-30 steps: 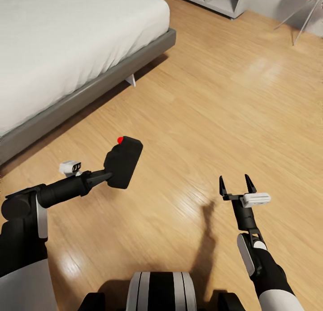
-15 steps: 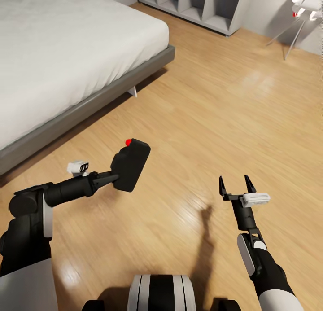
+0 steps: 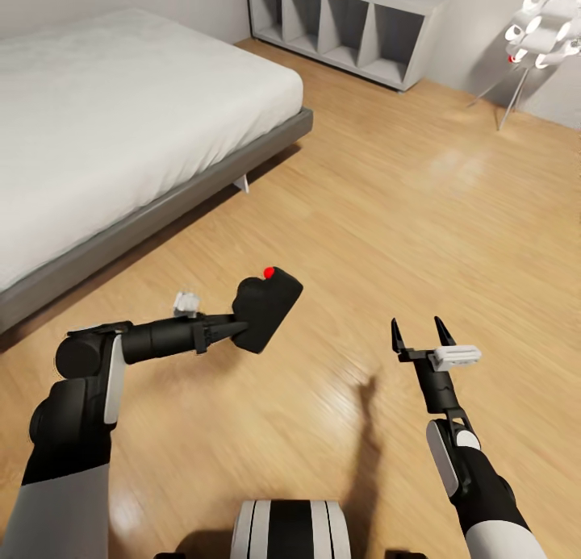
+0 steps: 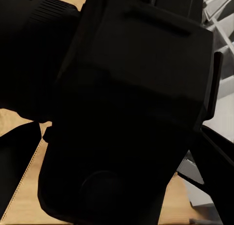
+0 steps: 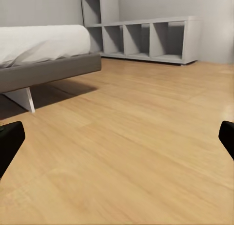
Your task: Attach the digital camera to the camera tripod in the bedroom.
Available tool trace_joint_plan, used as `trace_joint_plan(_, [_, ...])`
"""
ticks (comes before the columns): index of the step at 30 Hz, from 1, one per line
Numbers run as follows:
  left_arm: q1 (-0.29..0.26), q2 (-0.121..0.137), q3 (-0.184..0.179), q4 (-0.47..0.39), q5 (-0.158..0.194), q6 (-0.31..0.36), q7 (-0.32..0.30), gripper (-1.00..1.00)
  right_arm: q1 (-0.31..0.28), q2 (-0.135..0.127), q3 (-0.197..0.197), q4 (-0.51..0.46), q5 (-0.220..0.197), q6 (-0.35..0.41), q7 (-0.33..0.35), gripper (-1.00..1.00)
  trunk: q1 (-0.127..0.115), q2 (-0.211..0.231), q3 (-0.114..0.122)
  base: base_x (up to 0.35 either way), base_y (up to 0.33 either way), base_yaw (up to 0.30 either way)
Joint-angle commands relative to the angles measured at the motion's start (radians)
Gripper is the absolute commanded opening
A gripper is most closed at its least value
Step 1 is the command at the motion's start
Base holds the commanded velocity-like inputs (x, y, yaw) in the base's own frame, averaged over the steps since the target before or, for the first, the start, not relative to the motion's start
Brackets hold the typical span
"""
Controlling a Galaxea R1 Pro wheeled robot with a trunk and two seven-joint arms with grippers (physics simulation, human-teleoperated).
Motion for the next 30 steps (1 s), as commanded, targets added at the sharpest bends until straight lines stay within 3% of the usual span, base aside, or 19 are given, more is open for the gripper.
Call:
trace_joint_plan(1, [-0.005,0.000,-0.005,0.000,-0.006,0.010,0.001,-1.00,0.000,0.000,-0.001,0.001,-0.010,0.001,0.010,1.00,-0.001,0.000,0.003,0.000,0.000,0.000])
trace_joint_plan(9, [-0.051,0.017,-0.028,0.018,-0.007,0.010,0.031,-1.00,-0.001,0.000,-0.002,0.001,-0.010,0.008,0.009,1.00,-0.004,0.002,0.034,0.000,0.000,0.000])
trace_joint_plan(20, [-0.111,0.116,-0.033,0.046,-0.007,0.010,0.035,-1.00,0.000,0.000,-0.002,0.002,-0.010,0.010,0.009,1.00,-0.009,0.004,0.077,0.000,0.000,0.000])
trace_joint_plan(30, [-0.115,0.137,-0.034,0.050,-0.007,0.010,0.034,-1.00,0.000,0.000,-0.001,0.002,-0.010,0.022,0.009,1.00,-0.014,0.007,0.116,0.000,0.000,0.000])
